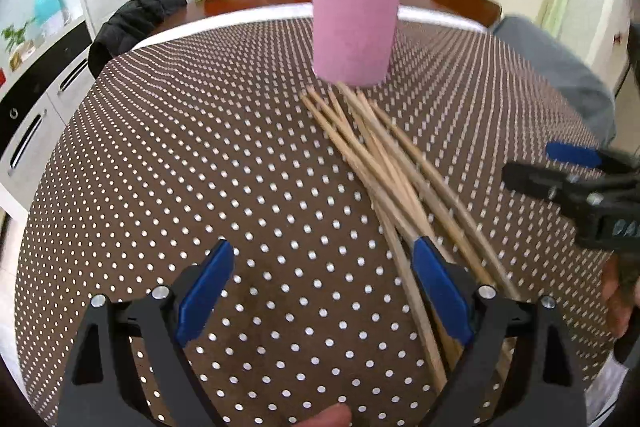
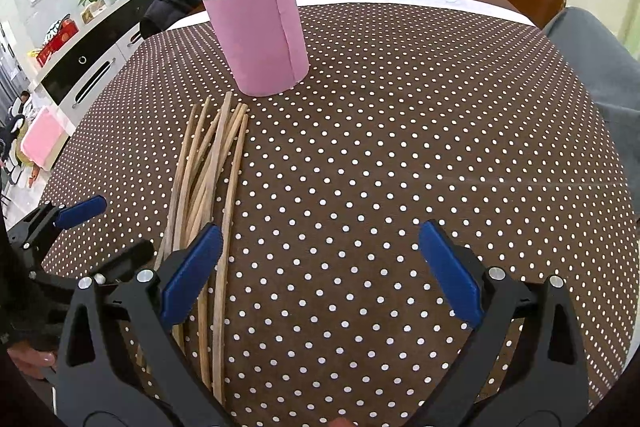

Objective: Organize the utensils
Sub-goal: 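Move both open grippers back down to the stick pile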

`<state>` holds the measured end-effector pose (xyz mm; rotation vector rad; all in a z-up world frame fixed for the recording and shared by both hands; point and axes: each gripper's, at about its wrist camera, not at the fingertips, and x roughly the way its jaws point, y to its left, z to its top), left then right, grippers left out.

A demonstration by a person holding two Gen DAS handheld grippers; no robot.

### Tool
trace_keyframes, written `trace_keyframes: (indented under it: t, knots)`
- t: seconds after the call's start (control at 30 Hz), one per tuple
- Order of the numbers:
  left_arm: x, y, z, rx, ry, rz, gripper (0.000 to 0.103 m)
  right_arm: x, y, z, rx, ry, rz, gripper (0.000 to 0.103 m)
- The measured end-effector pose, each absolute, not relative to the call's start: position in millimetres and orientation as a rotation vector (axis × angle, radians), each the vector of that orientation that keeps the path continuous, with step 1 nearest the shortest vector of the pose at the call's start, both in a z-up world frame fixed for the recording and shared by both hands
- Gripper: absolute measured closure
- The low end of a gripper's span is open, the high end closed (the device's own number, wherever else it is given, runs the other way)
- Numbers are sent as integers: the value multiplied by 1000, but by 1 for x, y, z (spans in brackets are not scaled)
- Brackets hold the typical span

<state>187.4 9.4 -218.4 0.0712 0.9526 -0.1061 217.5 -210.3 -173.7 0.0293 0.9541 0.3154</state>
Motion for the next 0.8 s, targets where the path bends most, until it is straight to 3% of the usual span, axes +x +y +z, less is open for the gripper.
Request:
trace_keyframes:
  t: [0.53, 0.63, 0.73, 0.8]
  knots:
    - [193, 7, -227, 111, 962, -79, 13, 228, -178, -184, -56, 996, 369, 7]
    - [197, 13, -227, 121, 962, -83, 13, 233, -168, -190, -108, 1022, 365, 22]
    - [200, 15, -226, 128, 965, -93, 13, 232, -160, -188, -147, 1018, 384, 29]
    - [204, 15, -226, 137, 965, -89, 13, 231, -156, -184, -159, 1024, 389, 44]
